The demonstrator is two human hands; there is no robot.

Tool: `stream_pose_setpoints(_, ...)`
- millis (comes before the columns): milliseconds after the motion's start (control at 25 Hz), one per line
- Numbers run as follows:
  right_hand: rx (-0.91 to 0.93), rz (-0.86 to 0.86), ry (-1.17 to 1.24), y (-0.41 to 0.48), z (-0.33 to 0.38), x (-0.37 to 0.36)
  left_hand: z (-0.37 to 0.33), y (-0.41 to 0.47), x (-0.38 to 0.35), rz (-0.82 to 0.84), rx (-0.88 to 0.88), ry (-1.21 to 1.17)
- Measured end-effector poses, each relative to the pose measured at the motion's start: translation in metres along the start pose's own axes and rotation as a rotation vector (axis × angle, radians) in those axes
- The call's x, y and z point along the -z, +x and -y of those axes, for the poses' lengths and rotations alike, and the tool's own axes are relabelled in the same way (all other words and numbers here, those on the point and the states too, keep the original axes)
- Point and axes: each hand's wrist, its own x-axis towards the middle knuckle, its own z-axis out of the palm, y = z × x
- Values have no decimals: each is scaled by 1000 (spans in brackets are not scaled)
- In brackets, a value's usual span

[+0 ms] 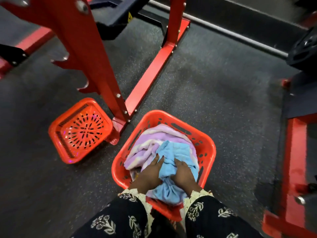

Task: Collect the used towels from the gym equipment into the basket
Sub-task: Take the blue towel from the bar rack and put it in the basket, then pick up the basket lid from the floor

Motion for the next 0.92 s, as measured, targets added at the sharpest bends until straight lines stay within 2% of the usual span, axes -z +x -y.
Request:
stream_pose_setpoints(80,-43,-45,100,-35,26,24,-15,-46,24,-82,27,-195)
stream_pose_setpoints(160,-64,-53,193,-71,56,48,-28,-92,54,-232,71,-322)
stream_pose_setpoints(240,-64,-76,274,-107,94,77,-41,-135,90,-344,184,-440)
stream_pose_setpoints(360,-18,-101,326,-149,151,115,-50,-194,143,-445,362,-551)
stream_pose_setpoints(480,57,-92,504,-176,203,136,-48,-245,182,-599,418,-676)
stream_pose_setpoints(640,102,-15,718,-205,279,127,-23,-321,218,-781,509,-791)
stream_pose_setpoints(840,117,60,790,-205,389,93,45,-395,269,-946,621,-819)
stream_pose_setpoints(920,106,51,802,-200,427,76,78,-415,287,-943,630,-833)
